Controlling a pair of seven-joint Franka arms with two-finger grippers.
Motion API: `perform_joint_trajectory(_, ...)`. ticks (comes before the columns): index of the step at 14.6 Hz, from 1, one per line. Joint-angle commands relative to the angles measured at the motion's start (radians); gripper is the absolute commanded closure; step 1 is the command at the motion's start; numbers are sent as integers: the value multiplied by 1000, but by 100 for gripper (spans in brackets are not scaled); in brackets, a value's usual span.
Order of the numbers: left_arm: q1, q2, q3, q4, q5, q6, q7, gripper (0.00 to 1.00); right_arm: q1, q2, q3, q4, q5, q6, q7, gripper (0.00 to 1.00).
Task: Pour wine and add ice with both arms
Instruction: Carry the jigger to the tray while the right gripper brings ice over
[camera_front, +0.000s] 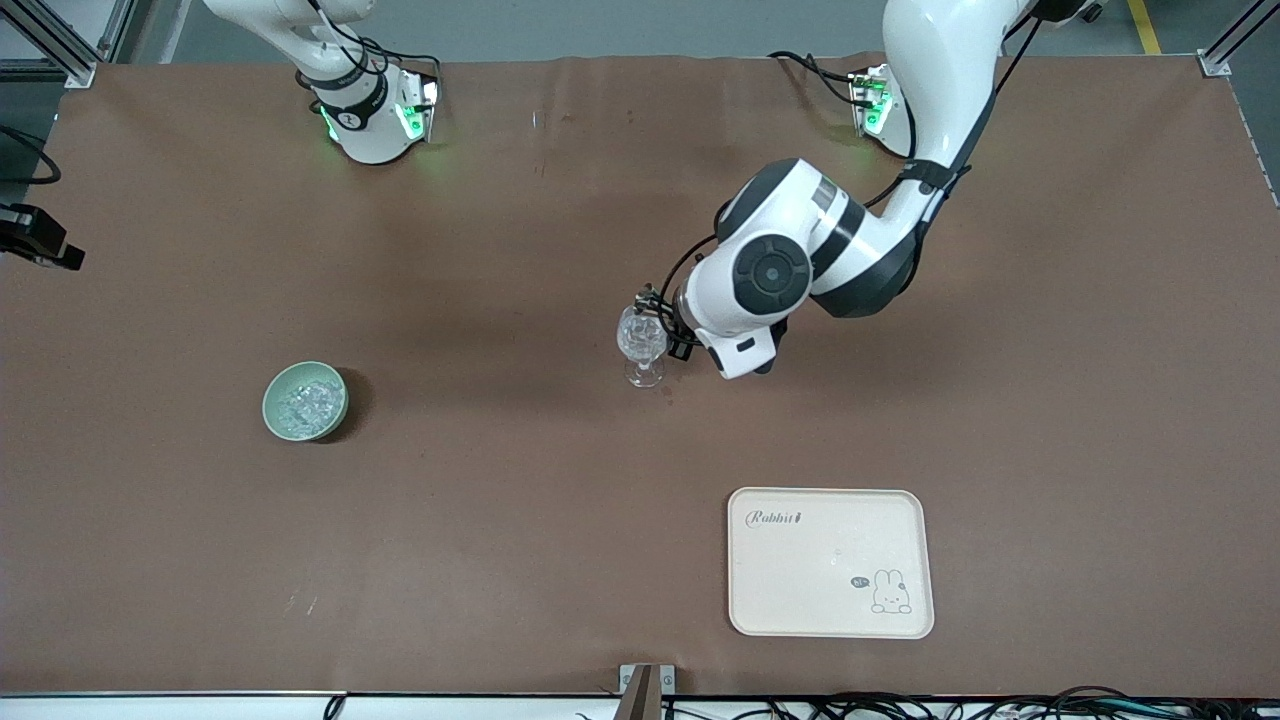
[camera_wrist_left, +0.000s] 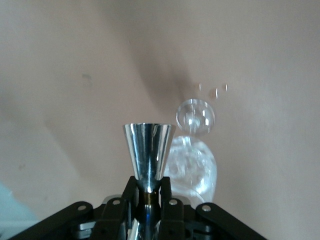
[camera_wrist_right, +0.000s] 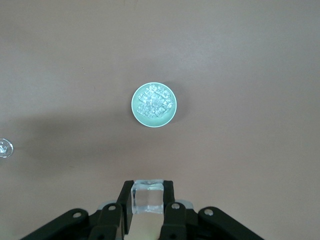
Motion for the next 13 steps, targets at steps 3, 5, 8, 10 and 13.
perform_joint_trajectory(3, 169, 5, -3, 6, -297, 1, 230, 100, -10, 4, 8, 15, -1, -15, -10, 100)
perform_joint_trajectory(5, 265, 40, -3, 29, -426, 1, 331, 100, 8, 1, 13, 15, 1, -21, 8, 100)
perform_joint_trajectory(8, 382, 104, -3, 64, -594, 7, 468, 100, 106, 1, 18, 16, 5, -25, 138, 100)
perform_joint_trajectory(10, 442, 134, 3, 65, -690, 65, 478, 100, 222, 2, 16, 16, 7, -25, 268, 100)
perform_joint_trajectory(13, 510, 184, 3, 67, -719, 175, 496, 100, 446, 18, 15, 16, 2, -10, 478, 100)
